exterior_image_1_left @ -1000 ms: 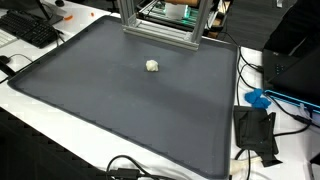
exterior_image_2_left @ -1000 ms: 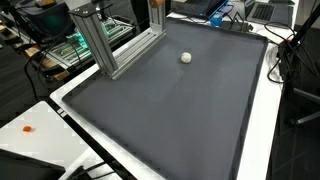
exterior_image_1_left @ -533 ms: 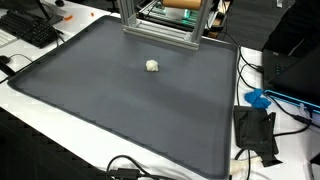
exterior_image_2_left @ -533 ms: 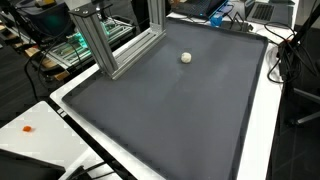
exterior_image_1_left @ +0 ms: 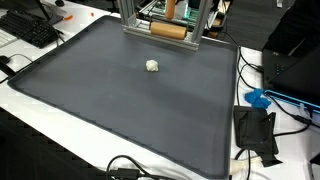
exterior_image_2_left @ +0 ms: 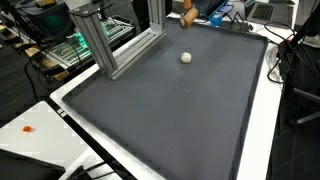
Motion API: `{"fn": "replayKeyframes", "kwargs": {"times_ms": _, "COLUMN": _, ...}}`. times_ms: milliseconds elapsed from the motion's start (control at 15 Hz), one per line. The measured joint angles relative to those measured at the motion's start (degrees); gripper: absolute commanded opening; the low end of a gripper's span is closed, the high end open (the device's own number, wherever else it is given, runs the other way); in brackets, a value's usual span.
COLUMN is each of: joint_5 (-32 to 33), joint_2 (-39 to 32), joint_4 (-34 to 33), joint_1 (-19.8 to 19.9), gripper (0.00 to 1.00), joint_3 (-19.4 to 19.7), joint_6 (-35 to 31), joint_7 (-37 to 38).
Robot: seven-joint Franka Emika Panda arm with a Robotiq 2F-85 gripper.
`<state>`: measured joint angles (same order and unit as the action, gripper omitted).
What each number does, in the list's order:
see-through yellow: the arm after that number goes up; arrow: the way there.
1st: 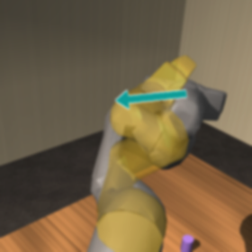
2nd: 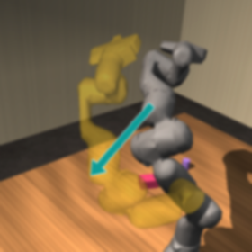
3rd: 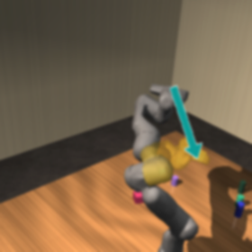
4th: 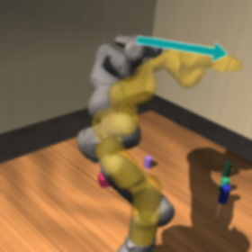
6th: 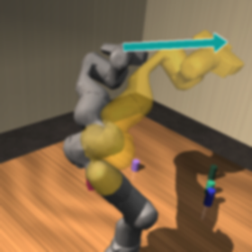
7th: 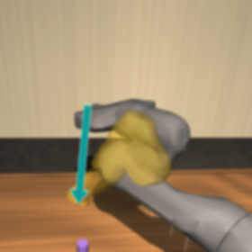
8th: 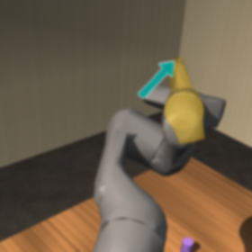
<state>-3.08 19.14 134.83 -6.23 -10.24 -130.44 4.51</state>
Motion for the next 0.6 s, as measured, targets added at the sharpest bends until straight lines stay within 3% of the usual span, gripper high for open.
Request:
{"fn": "replayKeyframes", "kwargs": {"times_ms": 333, "joint_5": 3.47, "joint_2": -7.49, "joint_4": -0.86, "joint_1": 1.47, "gripper": 0.23, "joint_3": 0.65, "joint_6": -4.3, "joint_7": 0.58}}
{"fn": "replayKeyframes", "kwargs": {"times_ms": 400, "joint_5": 3.87, "joint_2": -8.72, "joint_4": -0.97, "joint_1": 1.61, "gripper": 0.48, "joint_3": 0.92, "joint_6": -4.98, "joint_7": 0.62}}
{"fn": "replayKeyframes", "kwargs": {"times_ms": 600, "joint_5": 3.91, "joint_2": -11.4, "joint_4": -1.23, "joint_1": 1.63, "gripper": 0.48, "joint_3": 1.66, "joint_6": -6.98, "joint_7": -0.16}}
